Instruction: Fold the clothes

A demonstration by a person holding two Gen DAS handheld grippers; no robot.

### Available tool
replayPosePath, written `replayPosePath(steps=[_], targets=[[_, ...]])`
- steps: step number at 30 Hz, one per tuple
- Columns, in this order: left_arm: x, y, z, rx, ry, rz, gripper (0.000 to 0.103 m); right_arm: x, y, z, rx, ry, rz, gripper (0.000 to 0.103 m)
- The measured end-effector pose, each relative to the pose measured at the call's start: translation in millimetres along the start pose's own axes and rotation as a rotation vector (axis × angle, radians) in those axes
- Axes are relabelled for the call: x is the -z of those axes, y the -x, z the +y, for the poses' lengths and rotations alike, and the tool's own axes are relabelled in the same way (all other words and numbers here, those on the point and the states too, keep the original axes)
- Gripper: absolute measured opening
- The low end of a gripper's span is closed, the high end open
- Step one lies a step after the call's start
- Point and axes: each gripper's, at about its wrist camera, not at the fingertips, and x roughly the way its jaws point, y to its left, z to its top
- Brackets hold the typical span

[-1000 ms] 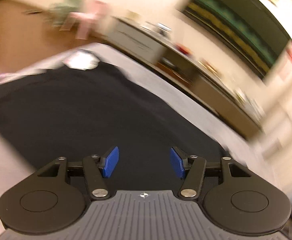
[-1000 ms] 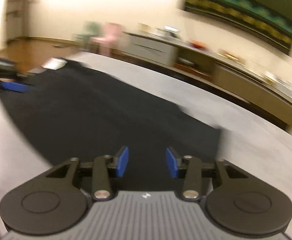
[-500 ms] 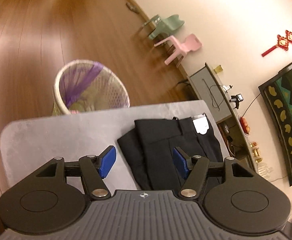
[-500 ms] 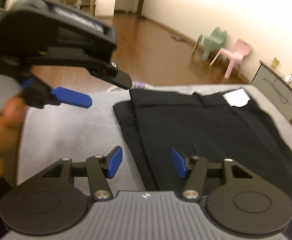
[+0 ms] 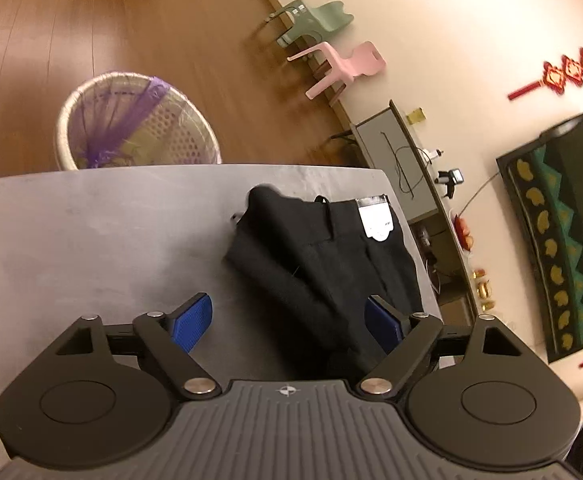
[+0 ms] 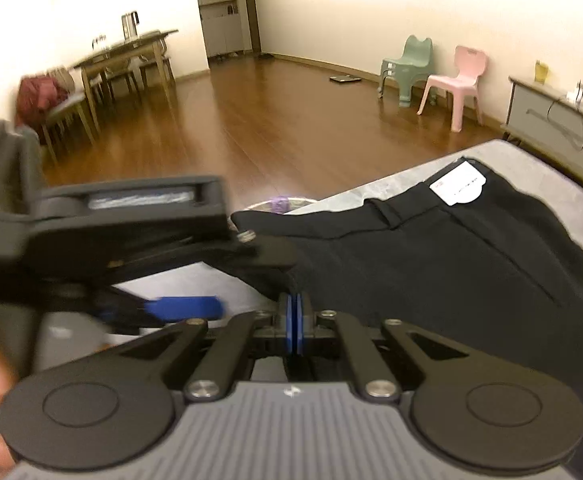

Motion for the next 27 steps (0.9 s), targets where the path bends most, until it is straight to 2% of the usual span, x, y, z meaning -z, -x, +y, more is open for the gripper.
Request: replayPosePath(steps=[1, 2, 3, 4, 6, 7, 8, 9, 11, 13, 15, 16, 18, 20, 21, 22, 23, 25, 27], targets=[[-2, -6, -3, -0.015, -0.005, -0.004, 0.081, 1, -1, -4, -0.010, -0.005, 0.007, 0.002], [-5, -12, -9, -0.046, -0.039, 0.008, 0.068, 3, -2, -7, -0.015, -0.002, 0.016, 0.002], [-8, -19, -14, -0.077, -0.072, 0.019, 0.026, 6, -3, -10, -0.020, 0.004, 0.031, 0.002], [-11, -25, -20, -0.104, -0.102, 0.028, 0.015, 8, -4, -13, -0.023, 0.017, 0.054, 0.002], [-14, -27, -26, -0.115, -0.124, 0.020, 0.012, 9, 1, -23, -0.031, 0.048, 0.073, 0.005], [-16, -29, -29, -0.121, -0.136, 0.016, 0.012, 6, 7, -32, -0.032, 0.053, 0.069, 0.015], [-17, -29, -32, -0.122, -0.144, 0.013, 0.011, 0, 17, -46, -0.030, 0.041, 0.053, 0.021], [-17, -26, -33, -0.101, -0.142, 0.008, 0.011, -7, 27, -60, -0.022, 0.024, 0.036, 0.021], [-13, -20, -35, -0.079, -0.172, -0.031, 0.011, -24, 36, -96, 0.035, -0.037, 0.021, 0.021], [-6, -11, -42, -0.061, -0.237, -0.083, 0.011, -39, 29, -127, 0.135, -0.073, 0.050, 0.023], [6, 2, -61, -0.027, -0.369, -0.155, 0.011, -47, 8, -154, 0.232, -0.097, 0.120, 0.023], [17, 9, -74, -0.016, -0.473, -0.201, 0.011, -48, -4, -166, 0.266, -0.110, 0.171, 0.023], [40, 19, -97, 0.002, -0.675, -0.280, 0.011, -51, -27, -185, 0.293, -0.135, 0.283, 0.019], [59, 20, -106, 0.017, -0.786, -0.291, 0.011, -66, -31, -190, 0.292, -0.132, 0.310, 0.019], [69, 20, -110, 0.025, -0.842, -0.296, 0.011, -74, -33, -192, 0.291, -0.131, 0.324, 0.023], [78, 20, -115, 0.033, -0.898, -0.301, 0.011, -85, -32, -192, 0.290, -0.122, 0.322, 0.032], [88, 20, -119, 0.039, -0.949, -0.304, 0.011, -101, -29, -185, 0.283, -0.104, 0.297, 0.050], [100, 16, -123, 0.036, -1.004, -0.292, 0.011, -136, -23, -167, 0.251, -0.072, 0.249, 0.071], [110, 13, -126, 0.038, -1.047, -0.276, 0.011, -165, -27, -141, 0.193, -0.023, 0.251, 0.082]])
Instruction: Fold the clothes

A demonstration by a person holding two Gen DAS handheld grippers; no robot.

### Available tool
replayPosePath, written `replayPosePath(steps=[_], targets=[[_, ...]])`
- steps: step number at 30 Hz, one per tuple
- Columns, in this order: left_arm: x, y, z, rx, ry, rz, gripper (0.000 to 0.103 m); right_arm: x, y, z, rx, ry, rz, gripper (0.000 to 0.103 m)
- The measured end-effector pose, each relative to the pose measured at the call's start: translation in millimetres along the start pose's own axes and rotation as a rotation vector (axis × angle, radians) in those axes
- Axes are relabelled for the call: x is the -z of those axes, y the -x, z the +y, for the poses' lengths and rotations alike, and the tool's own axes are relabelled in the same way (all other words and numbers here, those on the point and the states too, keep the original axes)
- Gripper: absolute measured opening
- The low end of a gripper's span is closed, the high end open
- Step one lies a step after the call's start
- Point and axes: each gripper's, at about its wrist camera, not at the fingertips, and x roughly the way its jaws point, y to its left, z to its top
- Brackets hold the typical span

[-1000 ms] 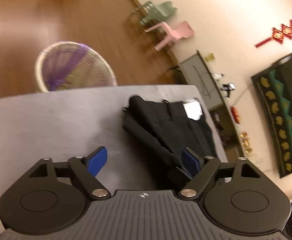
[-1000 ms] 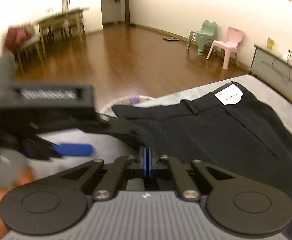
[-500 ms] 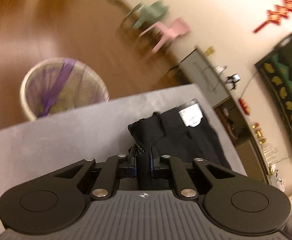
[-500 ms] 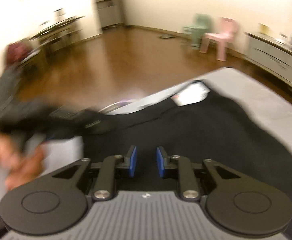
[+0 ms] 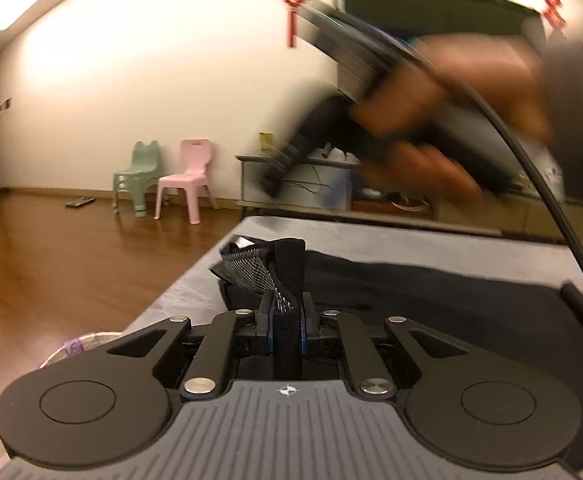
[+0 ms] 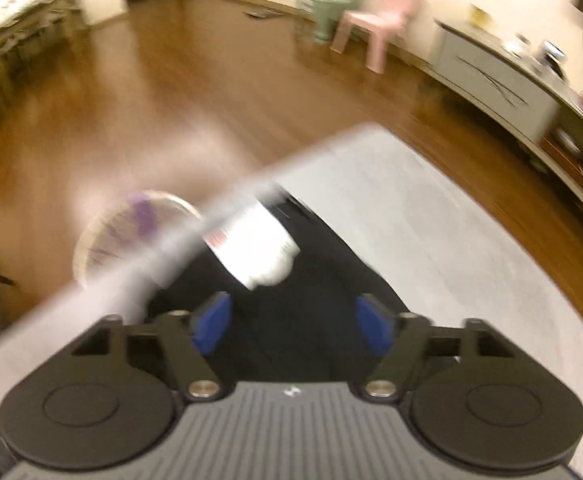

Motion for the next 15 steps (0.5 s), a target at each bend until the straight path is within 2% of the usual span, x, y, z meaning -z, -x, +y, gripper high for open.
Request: replayPosePath(steps=[1, 4, 6, 7, 8, 10, 12, 15], targets=[[1, 0, -5, 0.008, -0.016, 0.004, 0.011, -10, -4, 16, -0.014, 0.043, 0.027, 0.090], [7, 2, -17, 0.024, -0.048, 0.009, 0.011, -17, -41, 70, 0.054, 0.210, 0.204, 0.091], [11, 6, -26, 0.019, -0.086, 0.005, 0.011, -7, -77, 94, 0.142, 0.337, 0.321, 0.065], [12, 8, -27, 0.015, -0.095, 0.003, 0.011, -1, -91, 103, 0.187, 0.386, 0.363, 0.024], [13, 10, -28, 0.011, -0.104, 0.001, 0.010, 3, -92, 104, 0.210, 0.395, 0.361, 0.012], [13, 18, -28, 0.014, -0.109, -0.018, 0.010, 4, -75, 96, 0.195, 0.354, 0.280, 0.006], [11, 28, -28, 0.028, -0.105, -0.049, 0.010, 10, -36, 74, 0.156, 0.243, 0.166, 0.005], [6, 48, -43, 0.147, -0.109, -0.108, 0.010, 43, 34, 16, 0.089, 0.015, 0.001, 0.005]])
